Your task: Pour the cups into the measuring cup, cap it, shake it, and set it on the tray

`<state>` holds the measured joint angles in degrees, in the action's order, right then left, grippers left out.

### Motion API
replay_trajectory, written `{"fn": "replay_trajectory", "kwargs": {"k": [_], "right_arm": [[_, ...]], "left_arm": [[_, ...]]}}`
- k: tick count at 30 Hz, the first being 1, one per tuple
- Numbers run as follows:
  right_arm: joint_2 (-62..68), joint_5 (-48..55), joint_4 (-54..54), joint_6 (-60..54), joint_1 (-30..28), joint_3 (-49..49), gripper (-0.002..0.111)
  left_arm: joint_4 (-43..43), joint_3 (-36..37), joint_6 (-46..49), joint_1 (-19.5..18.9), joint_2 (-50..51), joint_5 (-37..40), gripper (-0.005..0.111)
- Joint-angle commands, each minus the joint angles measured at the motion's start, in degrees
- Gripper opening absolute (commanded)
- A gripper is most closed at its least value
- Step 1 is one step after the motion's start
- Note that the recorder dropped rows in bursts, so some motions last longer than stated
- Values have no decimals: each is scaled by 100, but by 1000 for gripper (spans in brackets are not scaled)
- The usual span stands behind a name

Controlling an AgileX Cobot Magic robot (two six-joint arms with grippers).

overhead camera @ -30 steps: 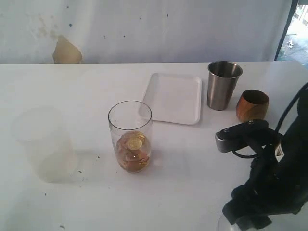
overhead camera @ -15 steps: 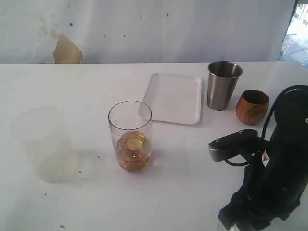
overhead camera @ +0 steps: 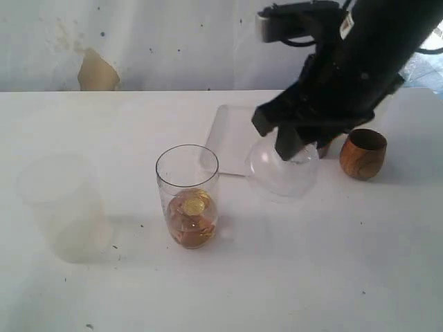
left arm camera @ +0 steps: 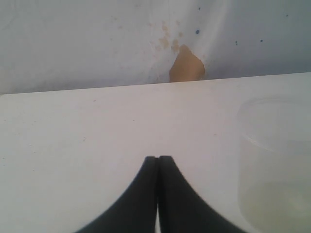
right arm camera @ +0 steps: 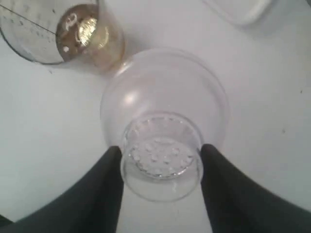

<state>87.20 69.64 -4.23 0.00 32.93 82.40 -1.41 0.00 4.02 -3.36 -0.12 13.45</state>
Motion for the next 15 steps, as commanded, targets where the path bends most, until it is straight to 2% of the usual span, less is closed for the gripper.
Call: {"fn": "replay_trajectory", "kwargs": {"k": [1, 7, 15], "right_arm": [[689, 32, -70, 130, 524, 914, 0], [1328, 32, -70, 284, 890, 1816, 0], [1772, 32, -220, 343, 930, 1976, 0]], "left_arm": [[54, 0, -11, 4, 12, -18, 0], [54, 0, -11, 4, 12, -18, 0], [54, 0, -11, 4, 12, -18, 0]]}}
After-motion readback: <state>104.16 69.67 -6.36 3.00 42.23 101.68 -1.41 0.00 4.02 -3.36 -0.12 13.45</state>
